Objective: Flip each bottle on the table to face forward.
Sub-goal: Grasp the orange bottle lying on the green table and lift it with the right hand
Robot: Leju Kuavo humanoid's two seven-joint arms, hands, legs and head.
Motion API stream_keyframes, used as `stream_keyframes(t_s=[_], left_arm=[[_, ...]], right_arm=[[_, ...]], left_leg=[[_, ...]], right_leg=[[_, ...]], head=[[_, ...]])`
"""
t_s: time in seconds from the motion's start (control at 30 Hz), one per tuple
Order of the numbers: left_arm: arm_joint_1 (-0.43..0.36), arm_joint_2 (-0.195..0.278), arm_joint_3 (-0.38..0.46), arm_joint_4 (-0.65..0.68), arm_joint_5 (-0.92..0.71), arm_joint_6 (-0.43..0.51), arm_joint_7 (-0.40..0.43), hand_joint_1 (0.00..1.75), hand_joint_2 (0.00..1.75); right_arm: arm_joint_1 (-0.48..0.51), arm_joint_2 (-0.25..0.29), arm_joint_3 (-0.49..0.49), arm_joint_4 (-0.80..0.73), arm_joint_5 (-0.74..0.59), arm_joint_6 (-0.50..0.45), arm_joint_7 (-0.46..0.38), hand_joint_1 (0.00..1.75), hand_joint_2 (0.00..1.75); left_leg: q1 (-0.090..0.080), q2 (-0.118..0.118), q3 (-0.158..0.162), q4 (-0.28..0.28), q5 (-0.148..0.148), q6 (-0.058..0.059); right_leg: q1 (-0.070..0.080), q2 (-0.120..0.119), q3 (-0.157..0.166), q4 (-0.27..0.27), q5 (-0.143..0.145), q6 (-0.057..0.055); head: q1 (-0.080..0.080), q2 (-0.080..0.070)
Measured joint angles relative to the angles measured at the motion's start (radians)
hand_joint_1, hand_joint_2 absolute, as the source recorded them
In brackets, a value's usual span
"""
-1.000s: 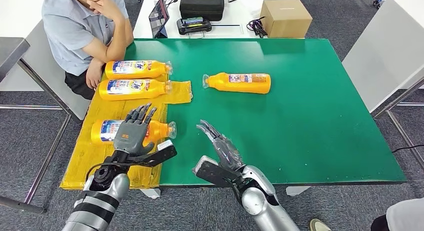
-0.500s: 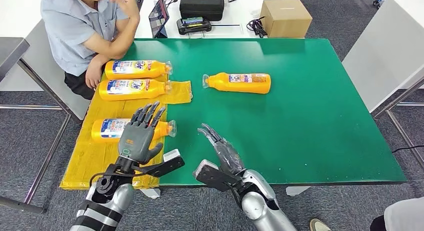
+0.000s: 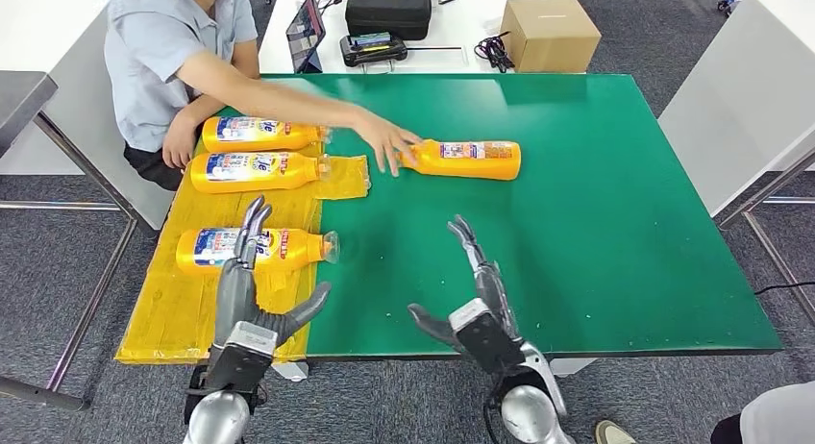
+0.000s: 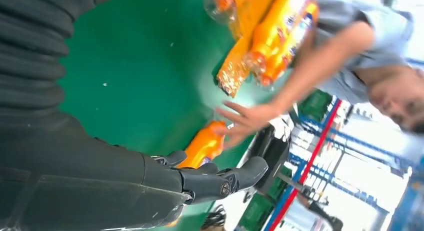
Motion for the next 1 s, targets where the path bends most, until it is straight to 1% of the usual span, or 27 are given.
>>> stream_keyframes(t_s=[0.03, 0.1, 0.13, 0.23, 0.3, 0.4, 0.47, 0.6, 0.7, 0.8, 0.9, 1.0], left_arm=[[0.011, -0.005, 0.004, -0.012, 0.034, -0.011, -0.005, 0.0, 1.75], [0.033, -0.016, 0.015, -0.035, 0.105, -0.036, -0.01, 0.0, 1.75], [0.043, -0.02, 0.02, -0.045, 0.143, -0.05, -0.012, 0.0, 1.75], [0.074, -0.029, 0.036, -0.072, 0.254, -0.101, -0.022, 0.0, 1.75], [0.091, -0.033, 0.045, -0.088, 0.316, -0.133, -0.035, 0.0, 1.75], [0.103, -0.038, 0.052, -0.105, 0.374, -0.172, -0.051, 0.0, 1.75], [0.105, -0.041, 0.054, -0.112, 0.391, -0.183, -0.055, 0.0, 1.75], [0.104, -0.051, 0.053, -0.118, 0.398, -0.171, -0.062, 0.0, 1.75], [0.101, -0.055, 0.045, -0.121, 0.379, -0.135, -0.065, 0.0, 1.75], [0.099, -0.057, 0.034, -0.124, 0.371, -0.114, -0.047, 0.0, 1.75], [0.099, -0.058, 0.029, -0.125, 0.373, -0.109, -0.006, 0.0, 1.75], [0.099, -0.058, 0.019, -0.124, 0.373, -0.11, 0.023, 0.0, 1.75]], right_arm=[[0.017, 0.003, -0.019, -0.017, -0.016, 0.006, -0.006, 0.0, 1.31], [0.048, 0.012, -0.058, -0.048, -0.026, 0.005, -0.011, 0.0, 1.31], [0.063, 0.016, -0.076, -0.061, -0.025, -0.001, -0.007, 0.0, 1.75], [0.096, 0.031, -0.122, -0.089, -0.003, -0.043, 0.018, 0.0, 1.75], [0.109, 0.037, -0.15, -0.098, 0.052, -0.101, 0.017, 0.0, 1.75], [0.116, 0.038, -0.178, -0.103, 0.238, -0.251, -0.003, 0.0, 1.75], [0.117, 0.035, -0.19, -0.102, 0.371, -0.342, 0.002, 0.0, 1.75], [0.118, 0.014, -0.206, -0.089, 0.573, -0.452, 0.041, 0.0, 1.75], [0.117, -0.013, -0.208, -0.068, 0.715, -0.479, 0.099, 0.0, 1.75], [0.113, -0.045, -0.208, -0.035, 0.823, -0.47, 0.171, 0.0, 1.75], [0.103, -0.077, -0.208, 0.01, 0.871, -0.432, 0.239, 0.0, 1.75], [0.084, -0.104, -0.208, 0.071, 0.871, -0.384, 0.27, 0.0, 1.75]], left_leg=[[0.0, 0.0, 0.0, 0.0, 0.0, 0.0], [0.0, 0.0, 0.0, 0.0, 0.0, 0.0], [0.0, 0.0, 0.0, 0.0, 0.0, 0.0], [0.0, 0.0, 0.0, 0.0, 0.0, 0.0], [0.0, 0.0, 0.0, 0.0, 0.0, 0.0], [0.0, 0.0, 0.001, 0.0, 0.0, 0.0], [0.0, 0.0, 0.001, 0.0, 0.0, 0.0], [0.0, 0.0, 0.001, 0.0, 0.0, 0.0], [0.0, 0.0, 0.001, 0.0, 0.0, 0.0], [0.0, 0.0, 0.001, 0.0, 0.0, 0.0], [0.0, 0.0, 0.001, 0.0, 0.0, 0.0], [0.0, 0.0, 0.001, 0.0, 0.0, 0.0]], right_leg=[[0.0, 0.0, 0.0, 0.0, 0.0, 0.0], [0.0, 0.0, 0.0, 0.0, 0.0, 0.0], [0.0, 0.0, 0.0, 0.0, 0.0, 0.0], [0.0, 0.0, 0.0, 0.0, 0.0, 0.0], [0.0, 0.0, 0.0, 0.0, 0.0, 0.0], [0.0, 0.0, 0.0, 0.0, 0.0, 0.0], [0.0, 0.0, 0.0, 0.0, 0.0, 0.0], [0.0, 0.0, 0.001, 0.0, 0.0, 0.0], [0.0, 0.0, 0.001, 0.0, 0.0, 0.0], [0.0, 0.0, 0.001, 0.0, 0.0, 0.0], [0.0, 0.0, 0.001, 0.0, 0.0, 0.0], [0.0, 0.0, 0.001, 0.0, 0.0, 0.0]], head=[[0.0, 0.0], [0.0, 0.0], [0.0, 0.0], [0.0, 0.0], [0.0, 0.0], [0.0, 0.0], [0.0, 0.0], [0.0, 0.0], [0.0, 0.0], [0.0, 0.0], [0.0, 0.0], [0.0, 0.0]])
